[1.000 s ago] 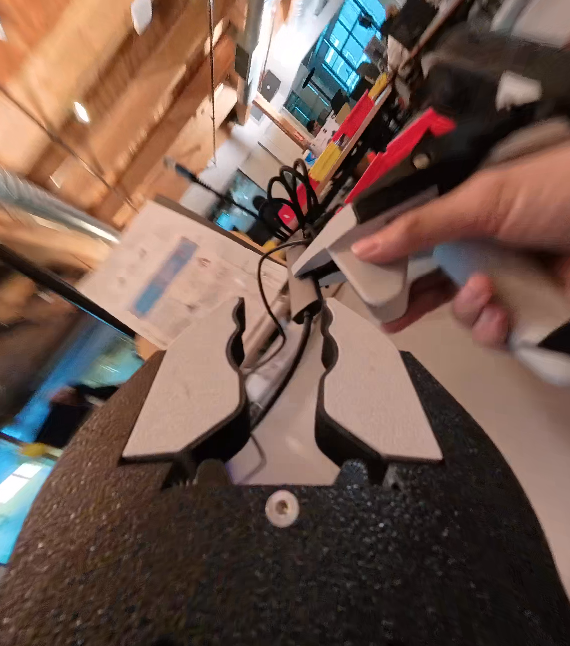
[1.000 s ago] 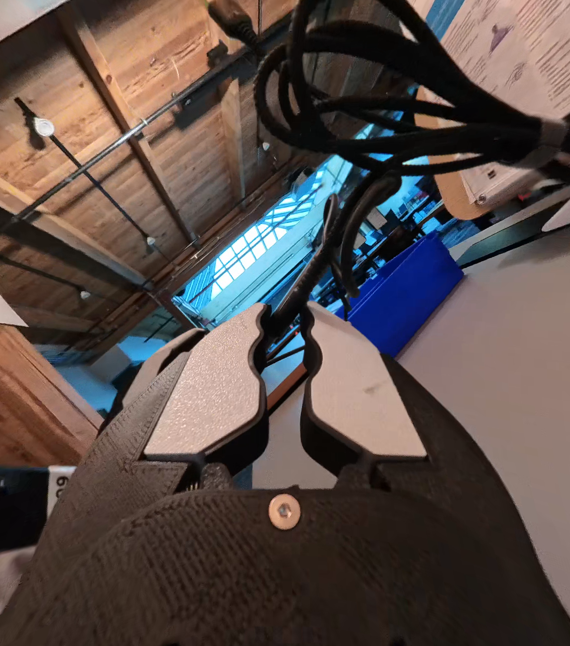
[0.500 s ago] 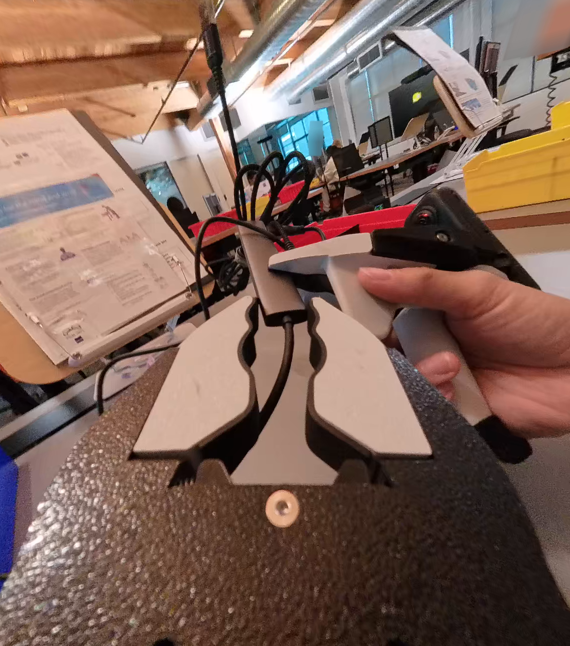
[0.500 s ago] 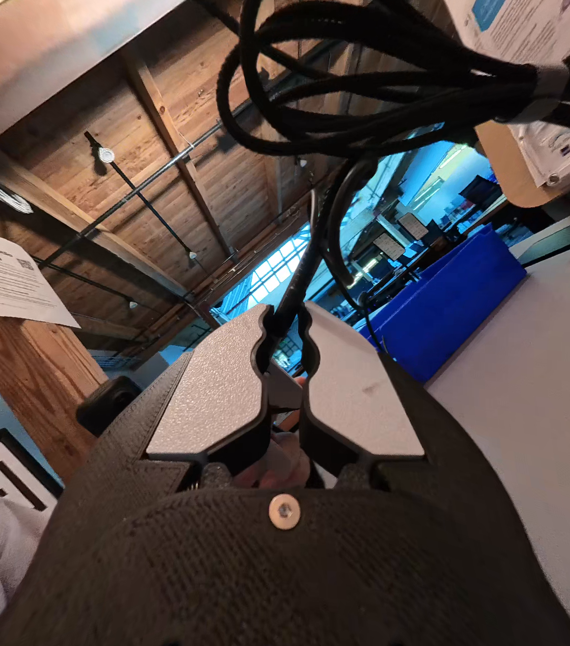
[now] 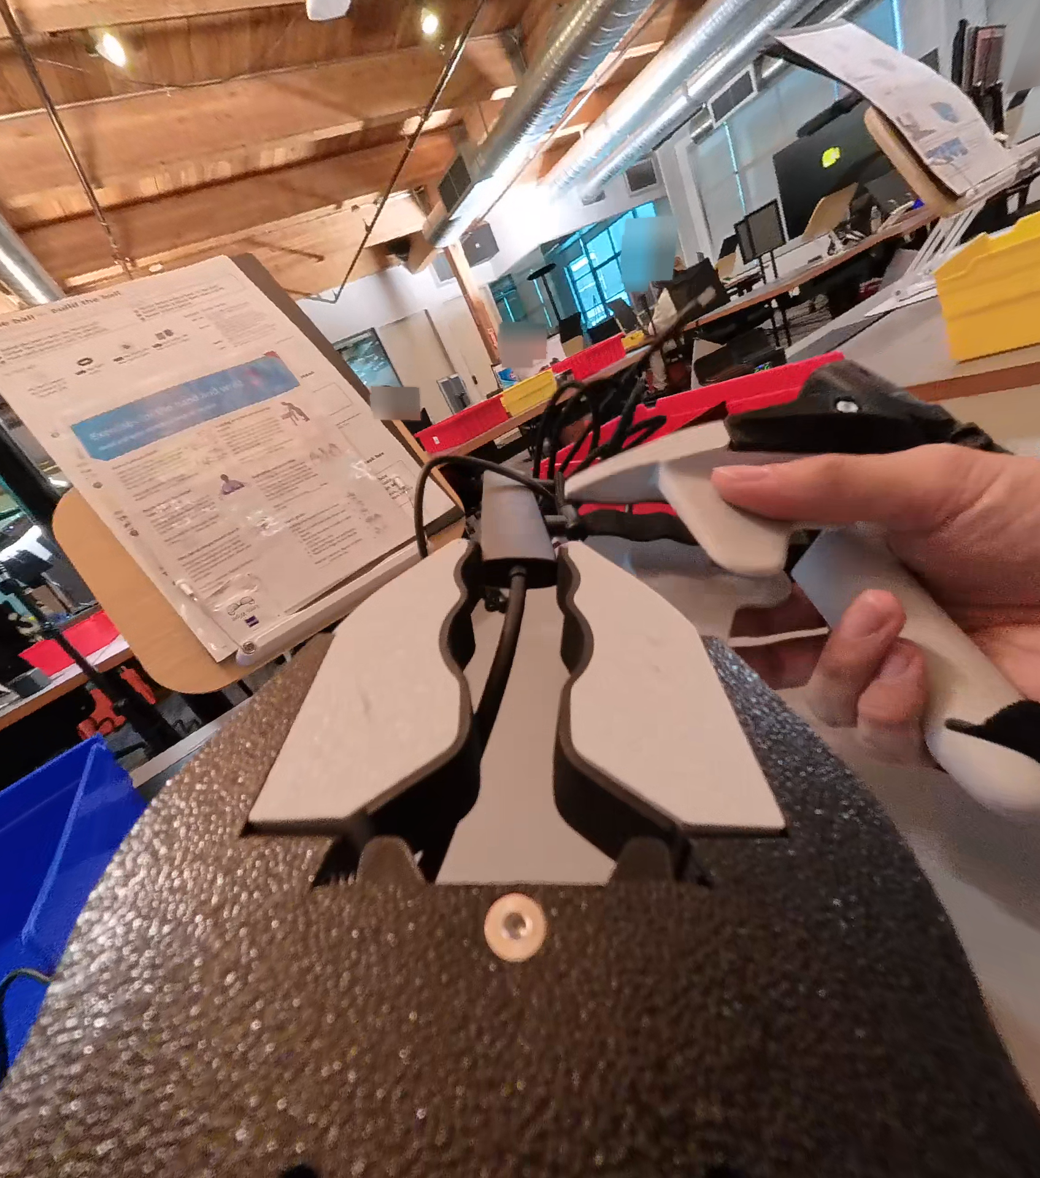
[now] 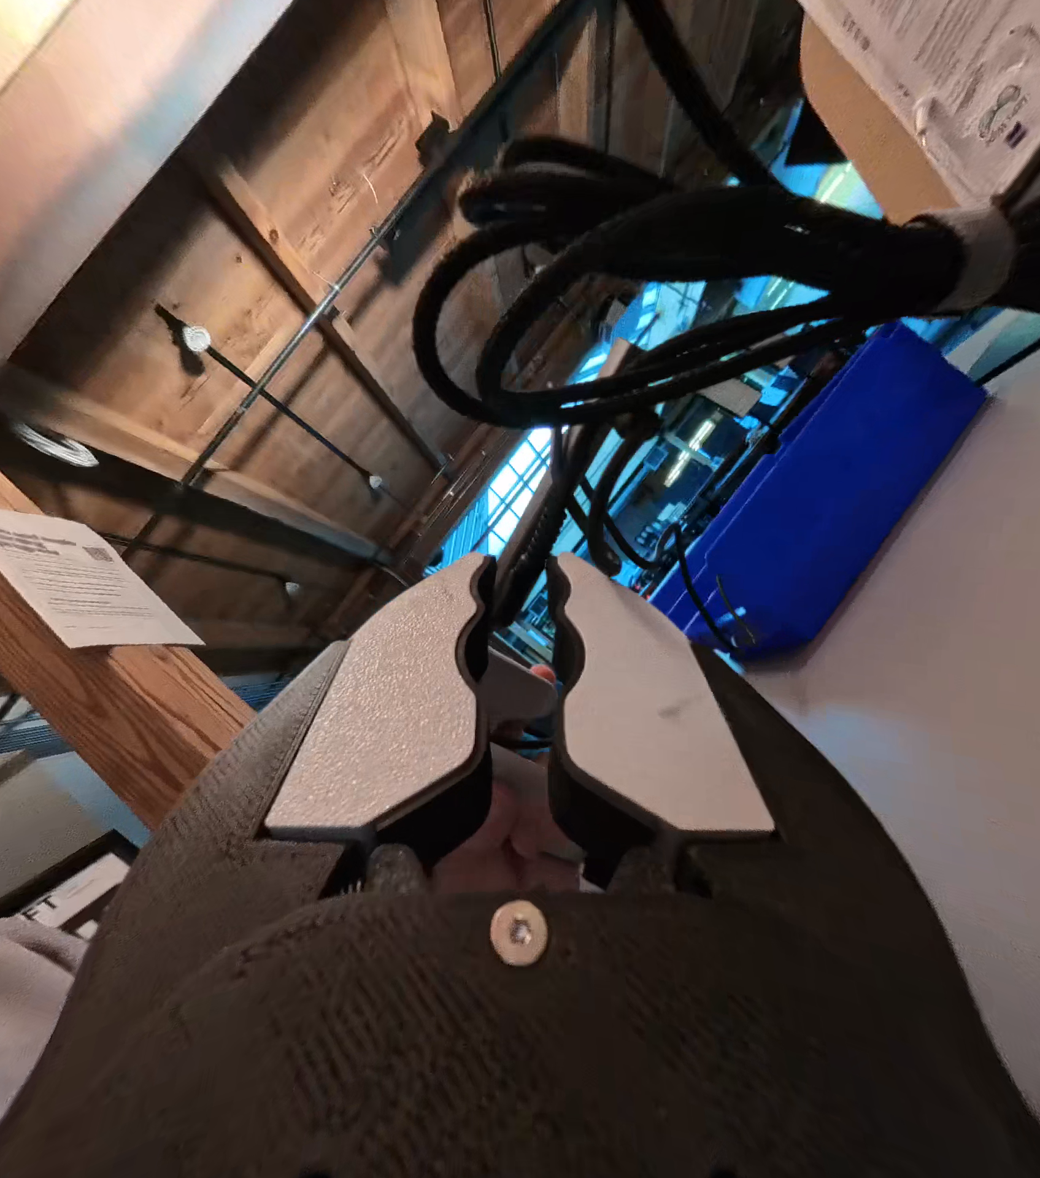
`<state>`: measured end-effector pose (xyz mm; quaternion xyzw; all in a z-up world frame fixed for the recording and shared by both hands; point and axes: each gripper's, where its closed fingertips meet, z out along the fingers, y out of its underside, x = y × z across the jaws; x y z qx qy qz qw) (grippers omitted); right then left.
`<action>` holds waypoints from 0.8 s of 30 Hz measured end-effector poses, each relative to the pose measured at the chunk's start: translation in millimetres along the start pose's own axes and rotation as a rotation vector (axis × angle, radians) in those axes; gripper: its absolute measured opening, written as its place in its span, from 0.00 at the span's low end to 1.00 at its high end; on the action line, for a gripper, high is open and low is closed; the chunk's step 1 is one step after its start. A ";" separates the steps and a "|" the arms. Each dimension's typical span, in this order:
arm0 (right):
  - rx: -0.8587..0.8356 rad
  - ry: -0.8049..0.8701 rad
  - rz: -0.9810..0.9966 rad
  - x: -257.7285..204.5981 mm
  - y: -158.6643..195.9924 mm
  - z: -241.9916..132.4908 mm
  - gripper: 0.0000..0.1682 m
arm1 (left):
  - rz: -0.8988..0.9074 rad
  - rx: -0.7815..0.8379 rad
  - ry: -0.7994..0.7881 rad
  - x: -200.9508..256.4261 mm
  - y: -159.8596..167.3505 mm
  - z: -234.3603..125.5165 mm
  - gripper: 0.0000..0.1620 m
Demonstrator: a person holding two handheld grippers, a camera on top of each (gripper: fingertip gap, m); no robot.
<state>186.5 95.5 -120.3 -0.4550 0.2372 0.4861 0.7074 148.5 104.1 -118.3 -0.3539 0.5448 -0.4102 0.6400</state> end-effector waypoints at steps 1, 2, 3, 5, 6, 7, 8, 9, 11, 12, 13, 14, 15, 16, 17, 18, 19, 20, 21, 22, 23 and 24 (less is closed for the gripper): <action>-0.015 0.008 0.000 2.3 3.1 0.6 0.06 | -0.007 0.007 0.001 -1.1 -0.3 -0.8 0.14; -0.026 0.020 -0.017 3.7 5.4 1.7 0.06 | -0.020 0.013 -0.003 -2.3 -0.2 -1.7 0.14; -0.041 0.033 -0.024 4.4 8.3 3.0 0.07 | -0.029 0.017 -0.004 -2.6 0.5 -2.3 0.14; -0.068 0.043 -0.012 4.2 13.2 5.3 0.13 | -0.031 0.020 -0.004 -2.6 2.4 -3.2 0.14; -0.071 0.054 -0.007 5.7 14.2 5.2 0.11 | -0.034 0.024 -0.004 -2.8 2.6 -3.7 0.14; -0.071 0.061 -0.007 7.4 14.4 4.2 0.08 | -0.040 0.028 0.002 -2.2 2.5 -3.9 0.14; -0.069 0.052 -0.009 6.7 14.0 3.5 0.07 | -0.042 0.030 0.008 -1.5 2.5 -3.9 0.14; -0.073 0.045 -0.008 6.2 13.9 3.0 0.07 | -0.038 0.031 0.010 -0.9 2.8 -4.0 0.14; -0.076 0.050 -0.028 6.2 12.4 2.2 0.07 | -0.038 0.020 0.015 0.0 6.1 -3.3 0.14; -0.086 0.062 -0.044 6.8 12.5 2.1 0.07 | -0.056 0.014 0.019 0.3 7.6 -3.0 0.14; -0.097 0.069 -0.045 6.2 12.9 2.2 0.07 | -0.071 0.021 0.021 0.7 7.8 -3.1 0.14; -0.116 0.069 -0.043 4.3 14.4 2.8 0.06 | -0.071 0.024 0.019 0.8 9.0 -2.8 0.14; -0.161 0.079 -0.068 3.3 19.9 3.8 0.06 | -0.066 0.002 0.014 0.5 13.7 -1.2 0.15; -0.216 0.099 -0.127 2.9 28.0 5.1 0.06 | -0.068 -0.031 0.012 0.8 19.7 1.0 0.17; -0.235 0.114 -0.192 0.9 31.8 7.0 0.06 | -0.081 -0.047 0.016 1.6 23.4 2.4 0.19; -0.246 0.127 -0.232 -1.3 33.7 8.4 0.06 | -0.100 -0.045 0.010 0.4 24.7 2.3 0.17; -0.259 0.142 -0.260 -2.2 35.3 9.4 0.06 | -0.113 -0.045 -0.005 -2.1 25.8 1.3 0.16; -0.276 0.155 -0.297 -2.5 36.3 9.8 0.07 | -0.116 -0.049 -0.018 -4.2 26.7 0.2 0.15; -0.287 0.164 -0.336 -3.1 36.9 10.1 0.07 | -0.114 -0.043 -0.031 -5.3 26.3 -0.7 0.15; -0.288 0.170 -0.363 -4.2 36.5 10.3 0.07 | -0.120 -0.028 -0.036 -5.2 25.2 -0.9 0.15; -0.286 0.173 -0.381 -5.1 35.6 10.3 0.07 | -0.140 -0.015 -0.032 -4.3 24.4 -0.3 0.16; -0.289 0.176 -0.395 -4.8 35.1 10.1 0.07 | -0.167 -0.003 -0.024 -3.3 23.7 0.0 0.16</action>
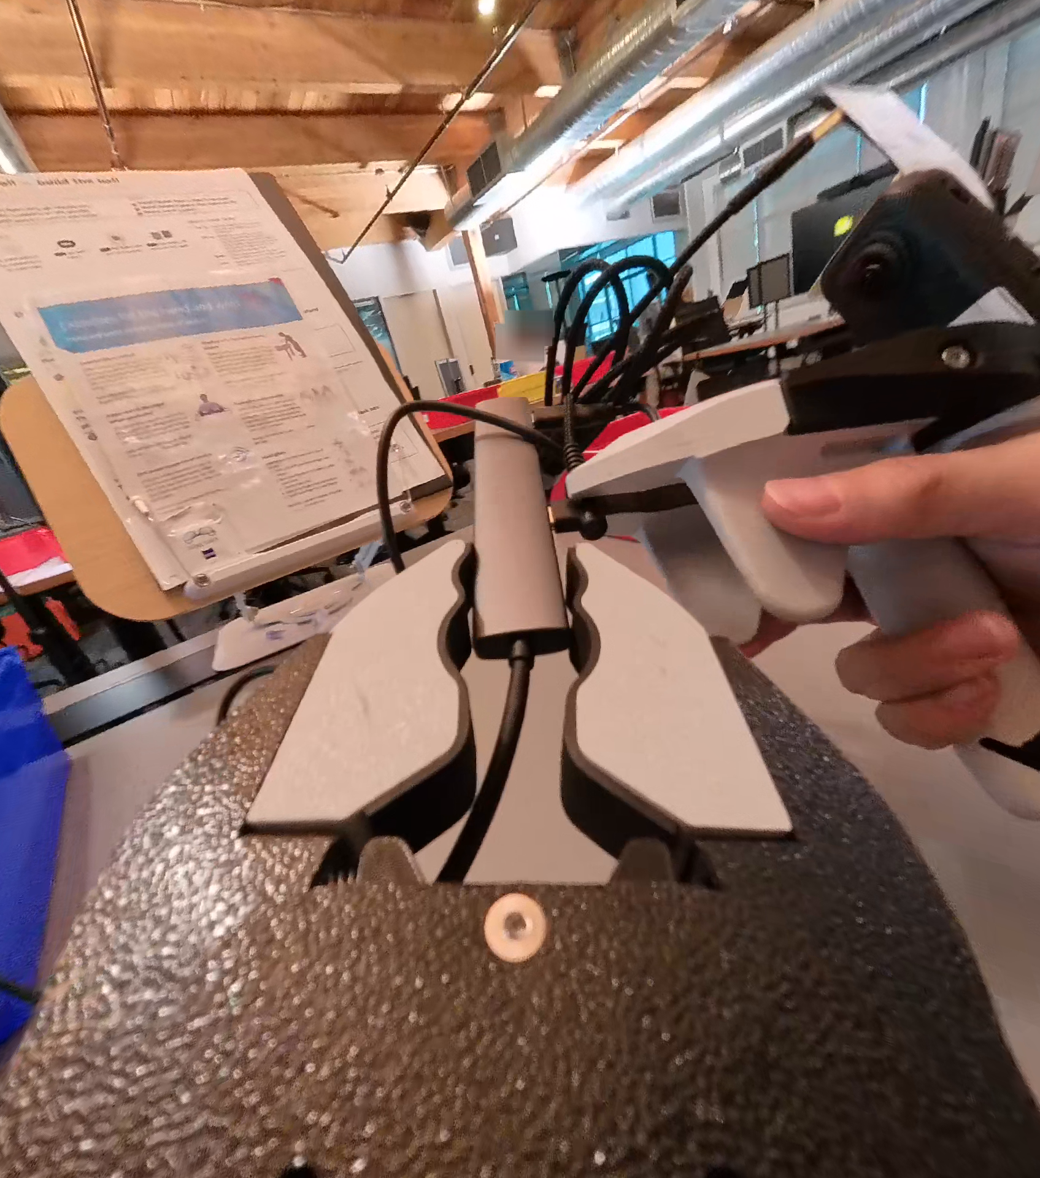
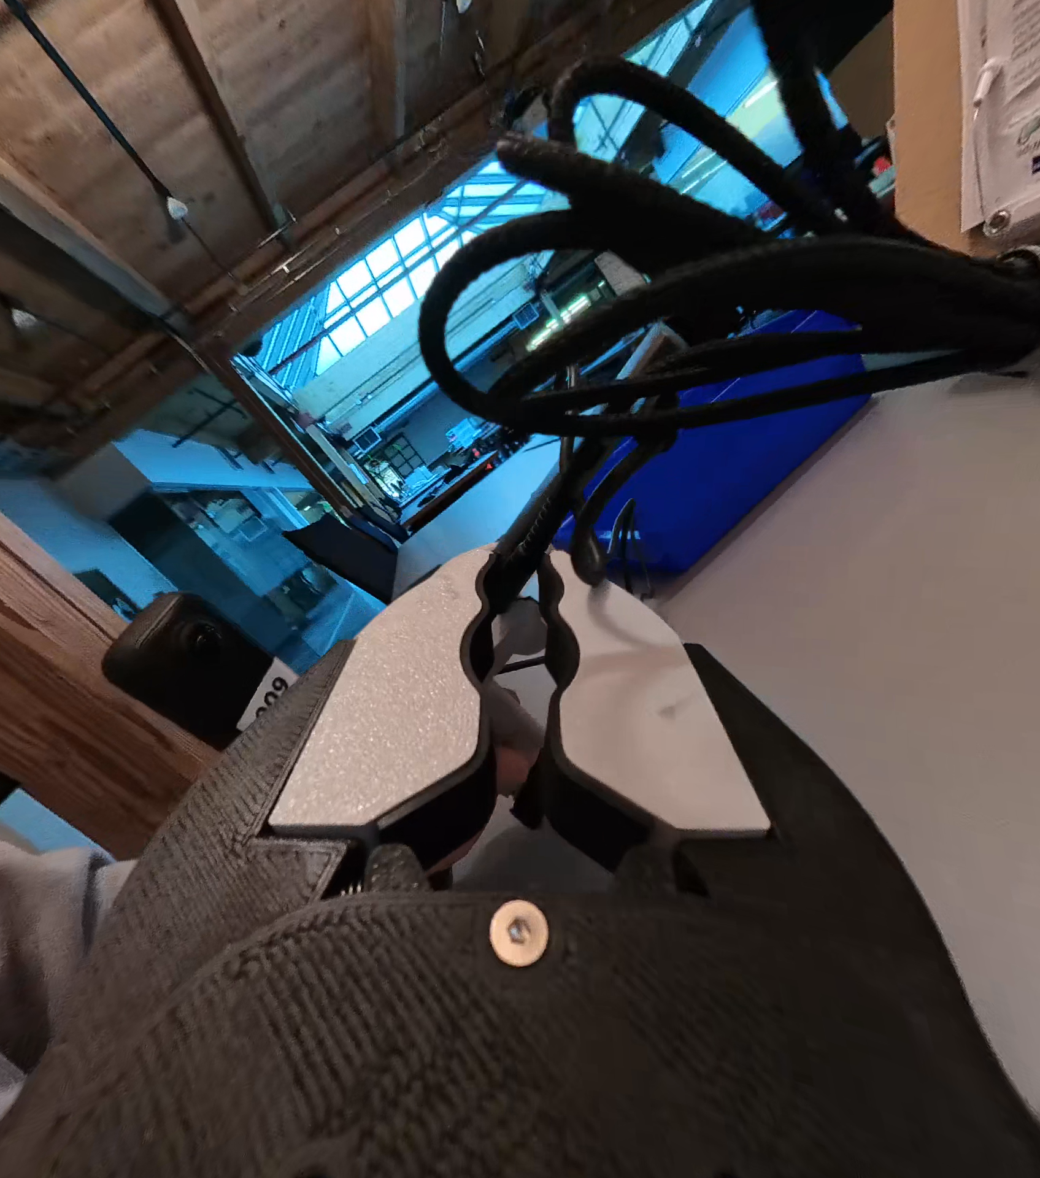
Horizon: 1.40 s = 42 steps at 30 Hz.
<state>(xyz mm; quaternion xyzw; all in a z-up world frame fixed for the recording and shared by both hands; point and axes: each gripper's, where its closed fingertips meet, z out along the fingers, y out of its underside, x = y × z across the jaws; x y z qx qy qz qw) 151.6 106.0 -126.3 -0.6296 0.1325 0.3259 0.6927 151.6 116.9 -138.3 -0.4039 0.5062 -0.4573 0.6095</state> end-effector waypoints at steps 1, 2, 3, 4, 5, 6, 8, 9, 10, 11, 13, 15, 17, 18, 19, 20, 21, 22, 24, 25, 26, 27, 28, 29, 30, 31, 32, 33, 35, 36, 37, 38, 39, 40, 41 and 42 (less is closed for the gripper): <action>-0.005 -0.005 -0.011 -0.1 0.0 -0.4 0.07 | -0.026 0.010 0.013 1.1 -0.2 0.0 0.16; -0.005 -0.015 -0.016 -0.7 -0.3 -0.7 0.07 | -0.047 0.019 0.026 2.2 -0.9 -0.3 0.17; -0.003 -0.026 -0.021 -1.6 -0.6 -0.9 0.07 | -0.063 0.027 0.033 3.0 -1.8 -0.7 0.17; 0.001 -0.034 -0.028 -2.3 -1.2 -1.1 0.07 | -0.075 0.035 0.040 3.9 -2.8 -1.2 0.17; 0.008 -0.034 -0.036 -2.2 -2.4 -1.5 0.07 | -0.091 0.049 0.050 4.9 -4.4 -2.1 0.17; 0.009 -0.034 -0.045 -1.6 -3.5 -2.0 0.07 | -0.109 0.063 0.056 5.1 -5.9 -3.1 0.16; -0.003 -0.034 -0.047 -0.4 -3.6 -2.8 0.07 | -0.124 0.063 0.054 4.2 -5.6 -3.6 0.14; -0.003 -0.036 -0.052 -0.7 -3.6 -2.7 0.07 | -0.122 0.060 0.043 3.3 -5.4 -3.7 0.14; 0.000 -0.033 -0.055 -0.5 -3.7 -2.6 0.07 | -0.113 0.054 0.035 3.2 -4.8 -3.6 0.14; -0.003 -0.021 -0.056 1.7 -2.8 -2.7 0.07 | -0.098 0.038 0.028 3.1 -2.6 -2.9 0.14; -0.010 -0.013 -0.042 6.1 -0.7 -3.4 0.07 | -0.089 0.011 0.029 3.2 1.5 -1.7 0.14; -0.004 -0.015 -0.016 8.2 0.3 -3.0 0.07 | -0.101 -0.008 0.025 2.8 3.5 -1.2 0.15; 0.012 -0.006 0.007 11.1 1.4 -2.7 0.08 | -0.089 -0.025 0.017 1.9 4.5 -0.6 0.15; 0.017 -0.002 0.037 12.0 2.7 -2.3 0.08 | -0.086 -0.030 0.010 0.6 4.9 -0.5 0.15; 0.022 -0.001 0.066 12.5 4.2 -1.3 0.10 | -0.078 -0.035 -0.002 -1.8 5.6 -0.7 0.15; 0.029 0.002 0.096 13.2 5.6 -0.2 0.12 | -0.063 -0.040 -0.017 -4.7 6.7 -1.1 0.15; 0.034 0.011 0.129 15.3 7.0 0.6 0.13 | -0.046 -0.046 -0.030 -7.7 7.7 -1.7 0.15; 0.044 0.011 0.168 16.7 7.7 1.0 0.13 | -0.033 -0.052 -0.040 -10.2 8.6 -2.2 0.15; 0.071 -0.013 0.262 18.6 8.7 1.8 0.11 | -0.024 -0.053 -0.045 -12.0 9.5 -3.0 0.15; 0.067 -0.024 0.309 20.0 11.9 3.0 0.10 | -0.022 -0.051 -0.041 -11.1 9.7 -3.1 0.15; 0.060 -0.040 0.350 20.6 15.5 4.5 0.11 | -0.011 -0.054 -0.039 -9.7 10.7 -2.9 0.15; 0.060 -0.055 0.388 20.9 17.6 5.5 0.11 | 0.008 -0.060 -0.039 -8.1 12.2 -2.5 0.15; 0.066 -0.069 0.408 20.4 18.4 6.0 0.09 | 0.022 -0.063 -0.037 -6.5 13.4 -2.1 0.15; 0.071 -0.076 0.409 19.6 18.1 5.7 0.07 | 0.023 -0.063 -0.037 -5.8 14.3 -2.1 0.15; 0.069 -0.068 0.386 19.5 18.3 5.8 0.07 | 0.015 -0.061 -0.035 -5.8 14.7 -2.2 0.15; 0.063 -0.062 0.355 18.6 18.3 6.2 0.07 | 0.006 -0.055 -0.033 -6.2 14.4 -2.6 0.15; 0.054 -0.065 0.327 17.0 17.8 6.4 0.07 | 0.005 -0.049 -0.033 -6.7 13.4 -3.0 0.15; 0.049 -0.065 0.314 16.2 17.2 6.5 0.07 | 0.015 -0.047 -0.038 -7.2 12.7 -3.4 0.15; 0.043 -0.067 0.305 14.6 16.7 6.5 0.06 | 0.058 -0.052 -0.047 -8.1 11.2 -3.8 0.15; 0.042 -0.065 0.297 14.4 16.6 6.5 0.06 | 0.069 -0.058 -0.049 -8.5 11.2 -3.6 0.15; 0.037 -0.062 0.287 14.7 17.2 6.4 0.06 | 0.071 -0.065 -0.049 -8.8 11.8 -3.6 0.15; 0.024 -0.060 0.287 14.9 18.1 6.1 0.06 | 0.076 -0.071 -0.050 -9.1 12.7 -3.7 0.15; 0.006 -0.067 0.298 15.1 19.1 5.6 0.06 | 0.093 -0.078 -0.052 -9.1 13.4 -3.9 0.15; -0.015 -0.071 0.305 15.8 20.5 4.9 0.06 | 0.116 -0.087 -0.054 -9.1 14.4 -4.1 0.15; -0.022 -0.067 0.304 16.5 21.3 4.6 0.06 | 0.124 -0.095 -0.058 -9.2 15.5 -4.2 0.15; -0.018 -0.063 0.307 16.8 21.8 4.5 0.06 | 0.113 -0.101 -0.063 -9.3 16.4 -4.3 0.15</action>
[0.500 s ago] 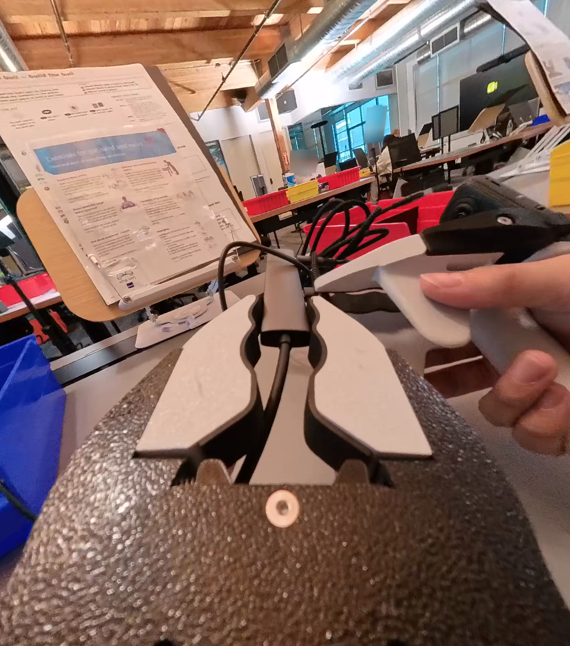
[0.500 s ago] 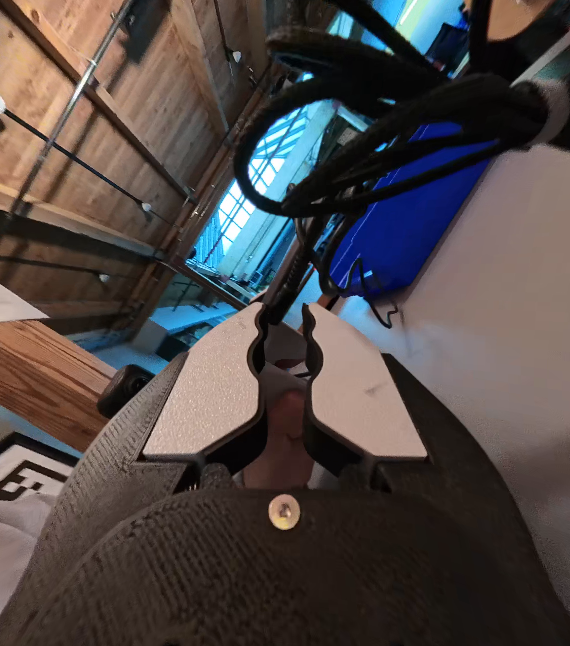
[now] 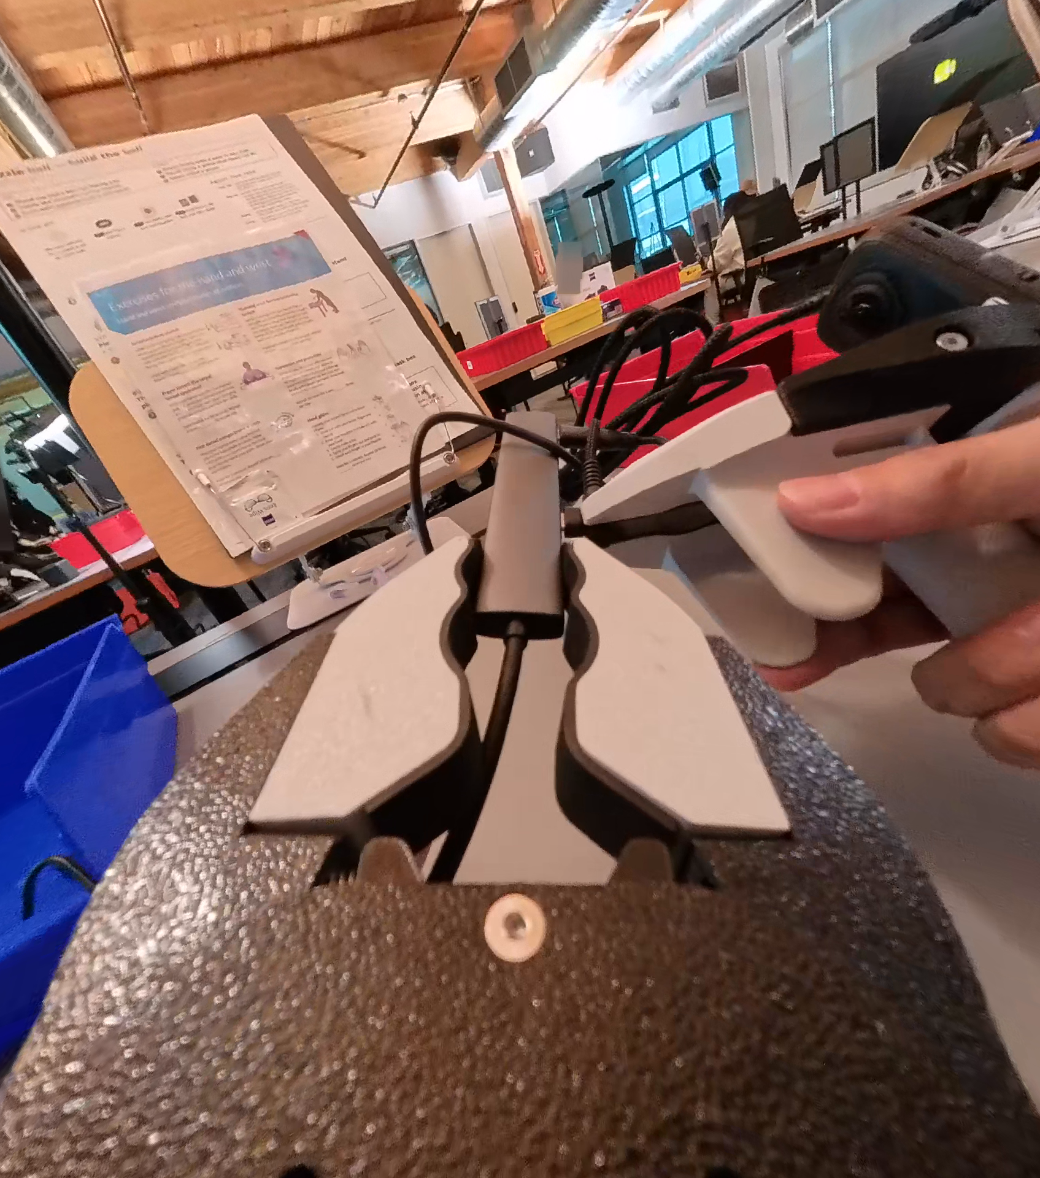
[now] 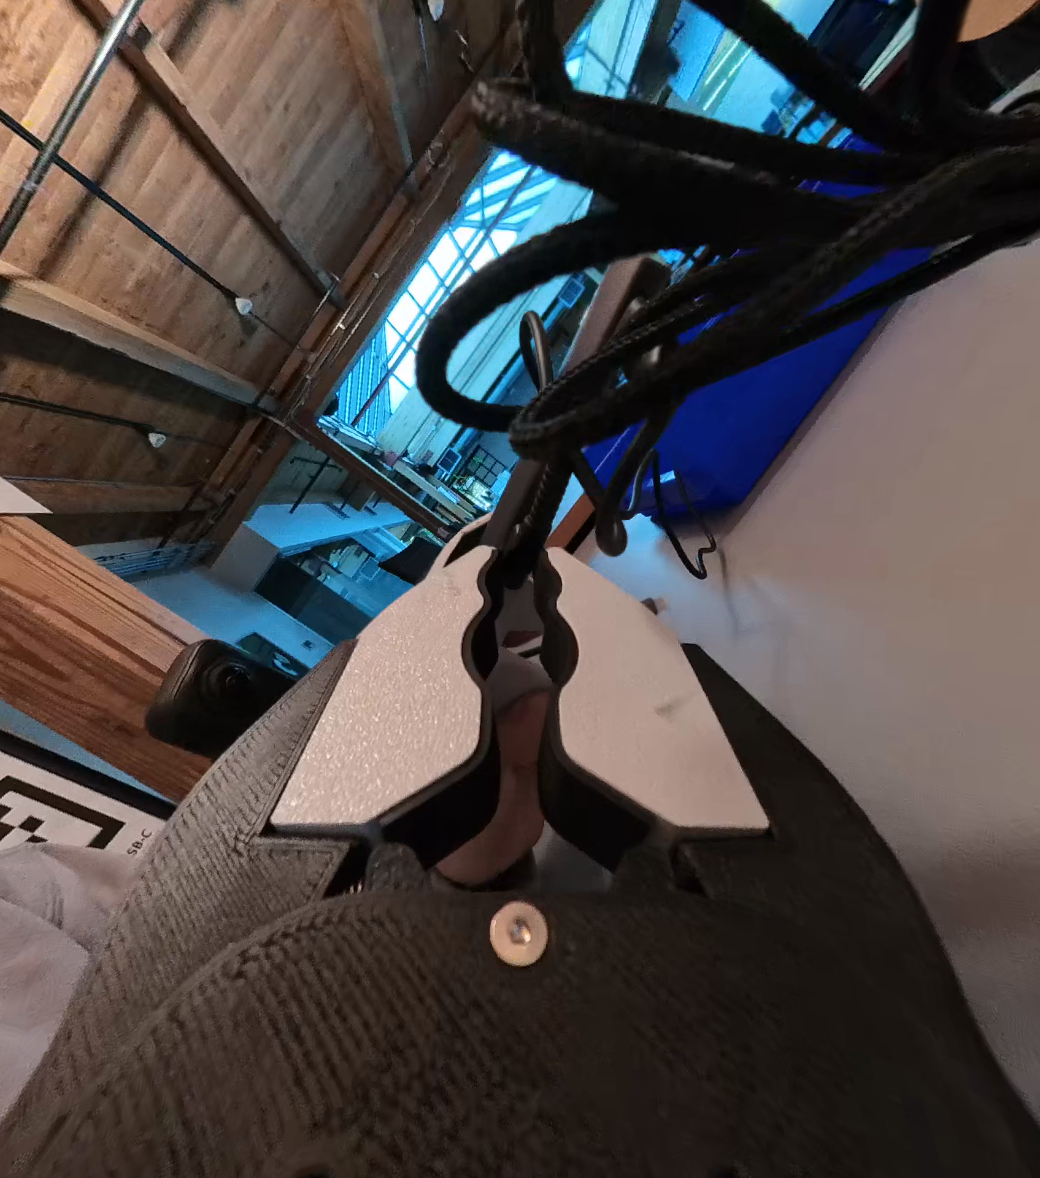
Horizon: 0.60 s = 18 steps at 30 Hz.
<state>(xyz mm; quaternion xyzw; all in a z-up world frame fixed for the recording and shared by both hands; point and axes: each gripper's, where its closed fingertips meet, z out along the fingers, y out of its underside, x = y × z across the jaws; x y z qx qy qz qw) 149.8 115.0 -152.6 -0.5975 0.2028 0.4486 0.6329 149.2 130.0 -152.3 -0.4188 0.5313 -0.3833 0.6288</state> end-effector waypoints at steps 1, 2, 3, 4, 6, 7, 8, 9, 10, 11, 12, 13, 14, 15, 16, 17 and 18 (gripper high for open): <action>0.006 -0.002 0.016 0.4 0.6 0.1 0.06 | -0.001 -0.004 -0.003 -0.1 0.7 0.0 0.15; 0.009 -0.003 0.028 1.4 1.3 -0.4 0.06 | 0.012 -0.008 -0.007 0.0 1.5 -0.1 0.15; 0.010 -0.002 0.030 2.1 1.9 -1.0 0.06 | 0.017 -0.011 -0.007 0.5 2.3 0.0 0.15; 0.006 0.004 0.023 3.2 2.7 -1.6 0.06 | 0.018 -0.014 -0.003 1.0 3.3 0.3 0.15; 0.002 0.011 0.020 4.3 2.1 -3.0 0.06 | 0.011 -0.019 0.003 1.9 4.5 1.5 0.15; 0.001 0.011 0.020 3.8 1.4 -3.7 0.06 | -0.001 -0.019 0.009 2.4 3.9 2.4 0.15; -0.001 0.018 0.013 3.1 0.2 -4.9 0.06 | -0.002 -0.017 0.013 3.2 3.0 3.4 0.15; -0.001 0.028 -0.006 2.6 -1.4 -6.8 0.06 | -0.006 -0.015 0.011 4.5 1.6 4.7 0.15; 0.005 0.034 -0.020 2.1 -3.8 -8.9 0.06 | -0.027 -0.012 0.009 6.3 0.4 6.6 0.15; 0.010 0.041 -0.021 2.3 -5.6 -11.4 0.06 | -0.059 -0.009 0.008 8.4 -0.2 8.7 0.15; 0.021 0.051 -0.018 3.0 -7.5 -14.1 0.06 | -0.092 -0.004 0.002 11.1 -0.2 10.9 0.15; 0.027 0.066 -0.019 4.7 -8.7 -18.2 0.06 | -0.110 0.001 -0.001 15.0 0.4 13.3 0.15; 0.031 0.083 -0.025 7.4 -9.3 -23.4 0.06 | -0.112 0.003 0.004 19.8 1.7 16.1 0.15; 0.035 0.097 -0.019 10.8 -9.5 -29.4 0.06 | -0.115 0.001 0.015 25.5 3.7 19.2 0.15; 0.034 0.111 -0.010 14.6 -9.4 -35.9 0.06 | -0.128 -0.005 0.033 32.0 6.2 22.2 0.15; 0.036 0.119 0.004 17.4 -9.7 -42.7 0.06 | -0.138 -0.011 0.053 38.8 7.8 25.0 0.15; 0.043 0.122 0.011 18.1 -10.7 -49.1 0.06 | -0.127 -0.010 0.071 44.8 7.4 27.4 0.15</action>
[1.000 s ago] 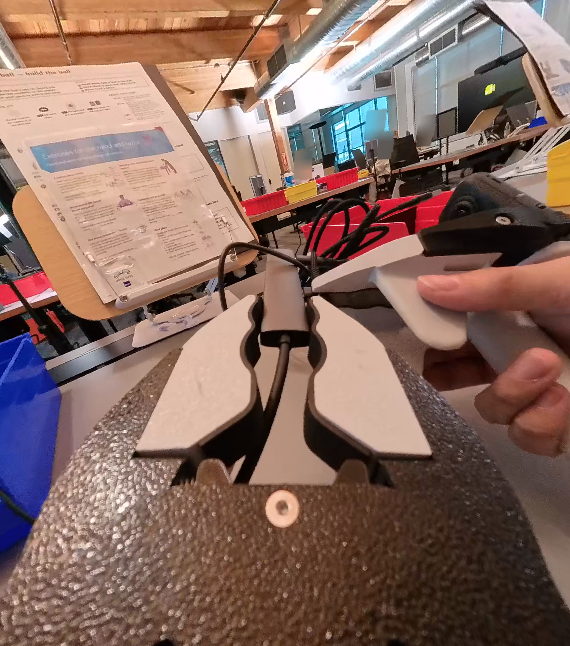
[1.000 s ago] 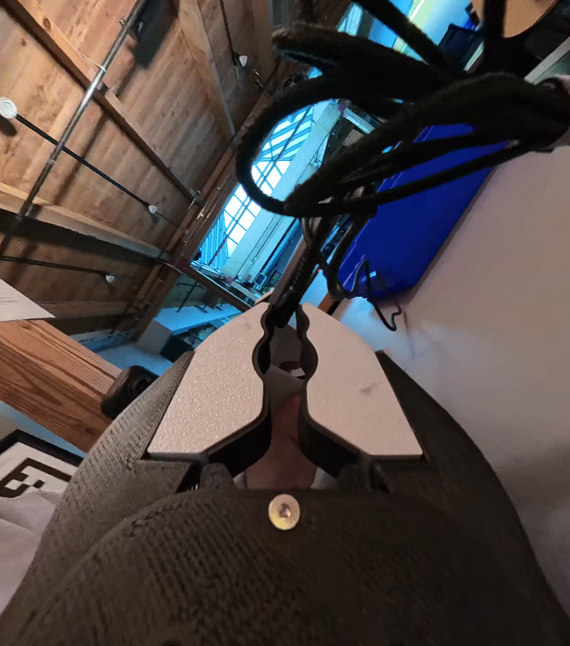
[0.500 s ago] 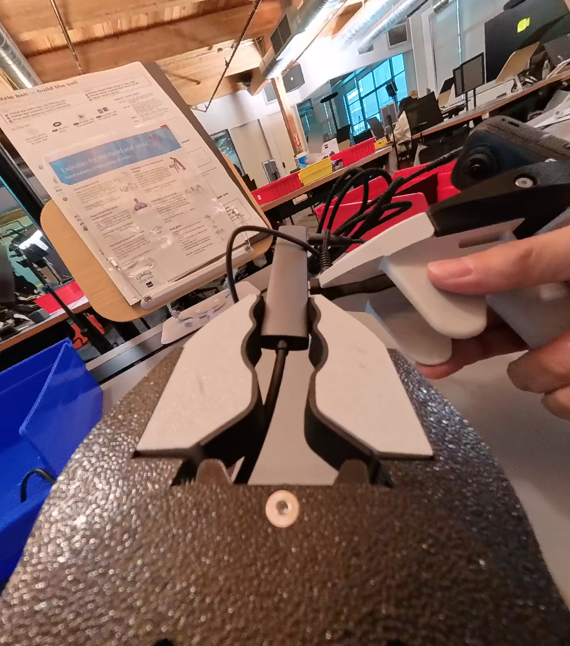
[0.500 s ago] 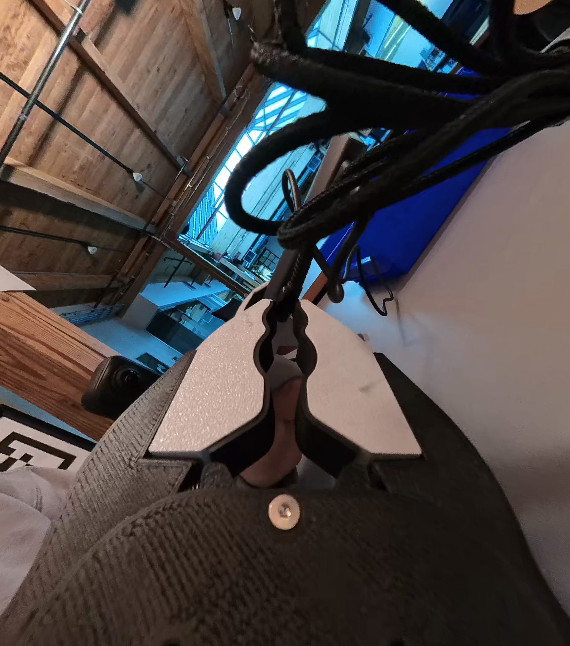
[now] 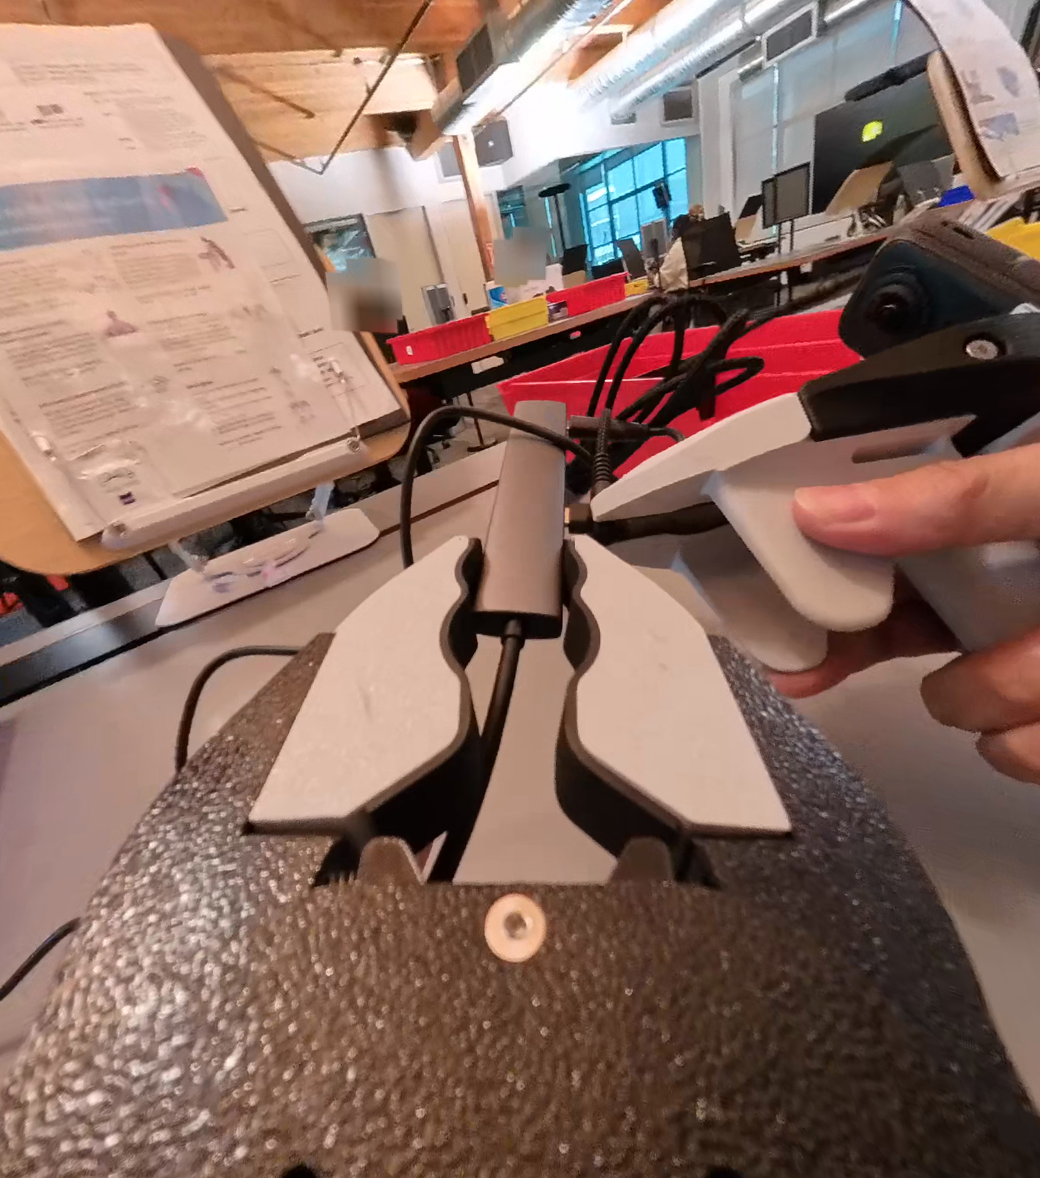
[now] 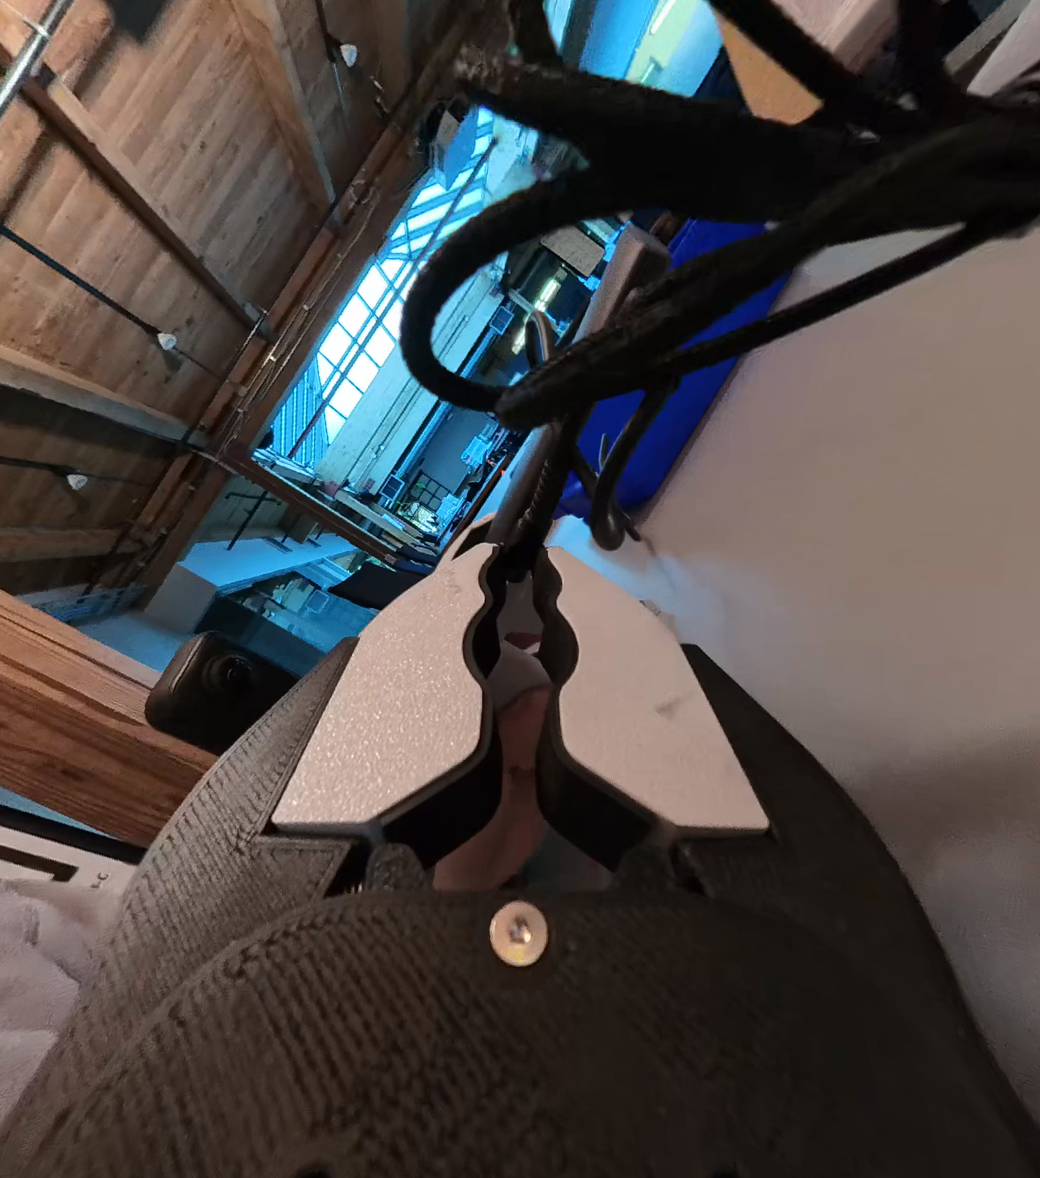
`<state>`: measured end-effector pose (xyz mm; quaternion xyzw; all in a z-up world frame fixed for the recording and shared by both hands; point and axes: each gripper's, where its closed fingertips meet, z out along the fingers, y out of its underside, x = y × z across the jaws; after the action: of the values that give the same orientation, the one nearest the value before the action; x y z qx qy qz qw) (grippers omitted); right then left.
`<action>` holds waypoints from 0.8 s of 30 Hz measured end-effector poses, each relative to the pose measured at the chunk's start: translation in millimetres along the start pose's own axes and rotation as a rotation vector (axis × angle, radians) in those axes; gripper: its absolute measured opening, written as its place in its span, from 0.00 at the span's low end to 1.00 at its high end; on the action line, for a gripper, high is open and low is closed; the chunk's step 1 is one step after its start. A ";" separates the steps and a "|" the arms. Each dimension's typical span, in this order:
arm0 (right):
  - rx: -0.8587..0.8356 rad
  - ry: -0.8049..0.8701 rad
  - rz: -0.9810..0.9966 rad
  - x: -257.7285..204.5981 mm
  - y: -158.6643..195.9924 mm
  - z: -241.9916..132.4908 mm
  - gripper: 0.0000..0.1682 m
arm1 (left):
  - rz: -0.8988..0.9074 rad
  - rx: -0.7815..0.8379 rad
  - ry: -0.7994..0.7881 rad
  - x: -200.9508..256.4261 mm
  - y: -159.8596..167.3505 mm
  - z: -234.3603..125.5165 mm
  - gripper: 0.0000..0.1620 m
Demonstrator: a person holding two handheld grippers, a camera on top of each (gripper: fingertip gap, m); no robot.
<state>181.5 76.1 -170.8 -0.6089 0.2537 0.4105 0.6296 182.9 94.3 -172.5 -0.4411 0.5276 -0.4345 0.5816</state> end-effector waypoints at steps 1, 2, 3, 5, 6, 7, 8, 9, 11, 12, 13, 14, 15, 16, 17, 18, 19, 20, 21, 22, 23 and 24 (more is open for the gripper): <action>0.010 0.001 0.006 -0.2 -1.4 -5.2 0.06 | 0.014 0.004 0.009 4.5 -1.2 2.3 0.15; 0.014 0.005 0.009 -0.5 -2.2 -10.8 0.06 | -0.010 0.005 -0.043 -1.6 -2.1 3.2 0.15; 0.021 0.031 -0.006 3.1 -2.7 -22.8 0.05 | -0.103 0.018 -0.178 -32.4 -2.1 -1.4 0.15; 0.090 0.083 0.046 20.4 -5.1 -58.5 0.05 | -0.383 0.053 -0.335 -117.6 -0.7 -19.0 0.15; 0.121 0.041 0.133 21.2 -5.8 -69.0 0.05 | -0.323 0.077 -0.295 -129.8 -14.2 -15.8 0.15; 0.100 -0.005 0.146 16.7 -3.6 -70.7 0.05 | -0.203 0.084 -0.221 -119.4 -31.4 -3.8 0.15; 0.074 0.015 0.079 15.3 -3.5 -68.2 0.05 | -0.135 0.086 -0.152 -100.9 -46.3 9.4 0.15; -0.006 0.034 -0.008 11.3 0.2 -62.7 0.05 | -0.122 0.096 -0.108 -84.8 -58.1 19.6 0.15; -0.158 0.042 -0.163 -5.6 4.8 -57.5 0.05 | -0.071 0.087 -0.128 -74.2 -67.3 31.4 0.15; -0.232 0.063 -0.265 -12.3 5.2 -60.2 0.05 | -0.056 0.089 -0.148 -74.6 -68.9 32.9 0.15; -0.291 0.123 -0.378 -13.2 1.0 -66.1 0.05 | -0.076 0.094 -0.155 -75.2 -68.6 32.9 0.14; -0.340 0.183 -0.481 -13.3 -6.1 -73.6 0.05 | -0.107 0.087 -0.161 -75.7 -65.1 32.3 0.14; -0.410 0.217 -0.564 -14.9 -11.4 -81.8 0.05 | -0.127 0.076 -0.165 -75.1 -59.4 31.8 0.14; -0.459 0.247 -0.626 -16.5 -19.7 -89.4 0.05 | -0.136 0.067 -0.158 -72.2 -52.7 31.5 0.14; -0.469 0.282 -0.681 -18.5 -33.7 -95.1 0.05 | -0.142 0.055 -0.151 -68.6 -44.8 31.0 0.14; -0.489 0.304 -0.728 -20.6 -47.1 -100.7 0.05 | -0.147 0.043 -0.147 -64.4 -36.6 29.9 0.14; -0.536 0.314 -0.767 -22.6 -57.7 -106.8 0.05 | -0.149 0.036 -0.137 -58.8 -29.4 28.3 0.14; -0.551 0.337 -0.811 -25.0 -73.3 -111.4 0.05 | -0.148 0.030 -0.127 -52.5 -22.5 26.7 0.14; -0.541 0.367 -0.855 -28.6 -92.0 -114.4 0.05 | -0.141 0.020 -0.126 -47.1 -15.4 25.1 0.14; -0.544 0.387 -0.884 -31.7 -108.9 -117.3 0.05 | -0.126 0.010 -0.129 -42.4 -8.8 23.9 0.14; -0.537 0.406 -0.905 -33.7 -127.2 -119.4 0.05 | -0.108 0.008 -0.128 -37.4 -3.7 23.3 0.14; -0.514 0.427 -0.924 -33.9 -147.5 -120.8 0.05 | -0.094 0.013 -0.121 -32.6 0.1 23.4 0.14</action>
<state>306.9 -37.1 -76.3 -0.8597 -0.0253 0.0089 0.5100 204.1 127.3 -163.8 -0.4869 0.4675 -0.4372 0.5944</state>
